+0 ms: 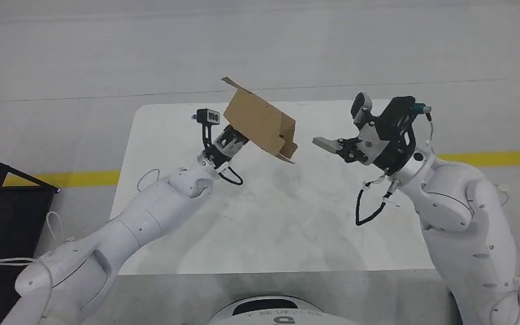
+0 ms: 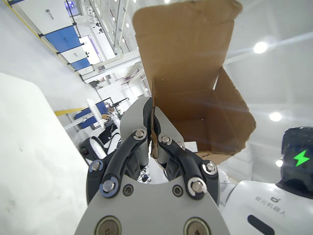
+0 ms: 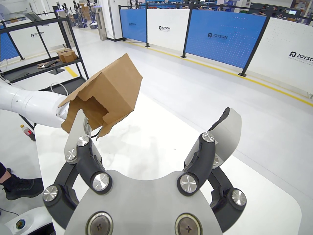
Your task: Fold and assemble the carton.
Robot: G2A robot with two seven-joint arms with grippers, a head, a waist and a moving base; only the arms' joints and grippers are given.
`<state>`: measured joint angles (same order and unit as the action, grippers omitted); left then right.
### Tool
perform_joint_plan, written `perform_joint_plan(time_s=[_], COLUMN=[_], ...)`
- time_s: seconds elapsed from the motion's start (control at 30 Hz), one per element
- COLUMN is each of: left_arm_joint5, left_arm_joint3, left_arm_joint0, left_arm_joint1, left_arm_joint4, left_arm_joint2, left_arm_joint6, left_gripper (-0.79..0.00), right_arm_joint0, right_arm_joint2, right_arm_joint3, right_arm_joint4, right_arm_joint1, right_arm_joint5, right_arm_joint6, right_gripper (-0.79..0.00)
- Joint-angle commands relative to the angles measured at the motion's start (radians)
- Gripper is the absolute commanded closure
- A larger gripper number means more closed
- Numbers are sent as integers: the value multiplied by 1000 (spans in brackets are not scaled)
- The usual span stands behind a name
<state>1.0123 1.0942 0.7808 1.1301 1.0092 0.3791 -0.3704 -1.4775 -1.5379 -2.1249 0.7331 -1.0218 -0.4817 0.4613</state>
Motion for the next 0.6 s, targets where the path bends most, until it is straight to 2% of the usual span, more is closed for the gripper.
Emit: perform_joint_plan(time_s=[0.0,0.17,0.57], left_arm_joint5=[0,0,-2], left_arm_joint3=[-43,-105,-193], left_arm_joint0=[1,3,17], left_arm_joint1=[16,57,128], left_arm_joint4=[74,125,163], left_arm_joint2=[21,44,104], left_arm_joint6=[-111,-235,-376], left_gripper=[0,0,0], right_arm_joint0=[13,32,105], right_arm_joint2=[9,38,169], right_arm_joint3=[6,3,2], right_arm_joint4=[-9,-18,33], right_arm_joint1=[0,0,-7], right_arm_joint5=[-11,-39,-48], right_arm_joint6=[5,4,36], right_gripper=[-785,-785,-785])
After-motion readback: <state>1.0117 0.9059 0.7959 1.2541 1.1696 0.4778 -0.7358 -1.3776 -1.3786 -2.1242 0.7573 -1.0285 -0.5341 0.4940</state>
